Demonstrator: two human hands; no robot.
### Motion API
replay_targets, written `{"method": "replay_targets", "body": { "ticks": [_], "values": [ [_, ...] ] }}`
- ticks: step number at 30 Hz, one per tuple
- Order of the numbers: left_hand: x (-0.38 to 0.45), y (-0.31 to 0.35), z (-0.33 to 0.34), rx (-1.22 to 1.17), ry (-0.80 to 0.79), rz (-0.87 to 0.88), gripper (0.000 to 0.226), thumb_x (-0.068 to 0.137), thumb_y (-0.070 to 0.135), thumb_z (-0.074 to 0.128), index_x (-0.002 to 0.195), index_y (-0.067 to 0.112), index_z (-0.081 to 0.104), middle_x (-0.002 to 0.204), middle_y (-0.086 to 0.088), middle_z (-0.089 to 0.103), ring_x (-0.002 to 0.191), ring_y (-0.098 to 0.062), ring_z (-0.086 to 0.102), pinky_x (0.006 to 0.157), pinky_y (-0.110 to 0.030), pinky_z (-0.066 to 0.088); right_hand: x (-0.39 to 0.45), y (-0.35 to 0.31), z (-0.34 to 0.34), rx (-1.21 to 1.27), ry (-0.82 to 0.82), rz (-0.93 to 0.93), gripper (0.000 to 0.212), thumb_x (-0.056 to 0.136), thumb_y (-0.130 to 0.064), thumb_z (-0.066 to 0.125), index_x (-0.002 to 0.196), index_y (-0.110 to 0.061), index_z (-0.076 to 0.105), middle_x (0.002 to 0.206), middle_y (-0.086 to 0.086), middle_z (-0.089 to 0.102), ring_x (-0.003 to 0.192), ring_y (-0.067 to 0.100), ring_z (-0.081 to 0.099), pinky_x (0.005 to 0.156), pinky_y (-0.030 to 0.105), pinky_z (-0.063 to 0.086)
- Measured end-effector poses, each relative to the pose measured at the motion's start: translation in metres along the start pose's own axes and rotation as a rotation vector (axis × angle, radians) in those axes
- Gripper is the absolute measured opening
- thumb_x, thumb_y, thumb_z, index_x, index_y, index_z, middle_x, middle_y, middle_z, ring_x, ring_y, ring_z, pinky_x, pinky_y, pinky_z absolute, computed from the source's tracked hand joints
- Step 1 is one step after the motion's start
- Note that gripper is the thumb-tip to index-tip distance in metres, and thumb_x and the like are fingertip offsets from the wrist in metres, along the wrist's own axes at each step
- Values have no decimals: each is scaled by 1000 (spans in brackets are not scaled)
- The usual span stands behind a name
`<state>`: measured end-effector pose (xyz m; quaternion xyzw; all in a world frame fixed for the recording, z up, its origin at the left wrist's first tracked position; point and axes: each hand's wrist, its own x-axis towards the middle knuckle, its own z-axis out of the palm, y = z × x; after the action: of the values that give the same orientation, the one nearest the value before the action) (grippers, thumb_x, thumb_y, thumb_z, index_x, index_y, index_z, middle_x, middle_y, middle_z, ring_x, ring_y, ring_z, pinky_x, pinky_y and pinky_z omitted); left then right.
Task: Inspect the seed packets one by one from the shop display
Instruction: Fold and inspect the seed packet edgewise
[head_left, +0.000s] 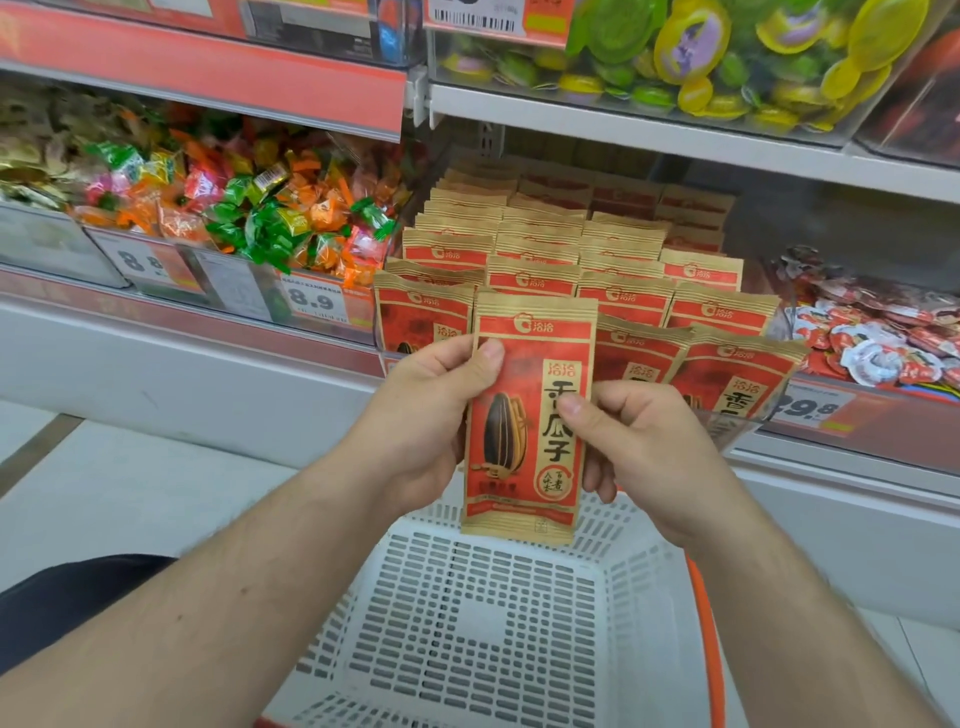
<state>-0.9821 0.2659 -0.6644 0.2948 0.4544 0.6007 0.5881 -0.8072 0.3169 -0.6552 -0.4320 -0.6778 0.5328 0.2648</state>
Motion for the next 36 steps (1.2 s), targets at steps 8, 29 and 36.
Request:
{"method": "replay_targets", "body": {
  "ticks": [8, 29, 36],
  "values": [
    [-4, 0, 2, 43, -108, -36, 47, 82, 20, 61, 126, 6, 60, 112, -21, 72, 90, -31, 71, 78, -45, 59, -2, 0, -12, 109, -50, -16, 27, 82, -34, 74, 91, -8, 71, 73, 15, 71, 53, 19, 57, 48, 31, 43],
    [-5, -5, 7, 418, 113, 109, 31, 88, 22, 74, 117, 21, 63, 100, 4, 76, 94, -15, 73, 85, -45, 59, -10, 4, -3, -304, -202, -15, 50, 75, -7, 83, 108, -36, 60, 91, -12, 75, 76, 8, 73, 68, 31, 59],
    [-4, -12, 5, 434, -9, 35, 48, 72, 26, 87, 112, 22, 60, 91, 8, 75, 83, -8, 72, 66, -26, 56, -7, 7, -8, -302, -217, -161, 57, 74, -76, 56, 84, -22, 70, 76, -2, 73, 68, 17, 70, 64, 45, 59]
  ]
}}
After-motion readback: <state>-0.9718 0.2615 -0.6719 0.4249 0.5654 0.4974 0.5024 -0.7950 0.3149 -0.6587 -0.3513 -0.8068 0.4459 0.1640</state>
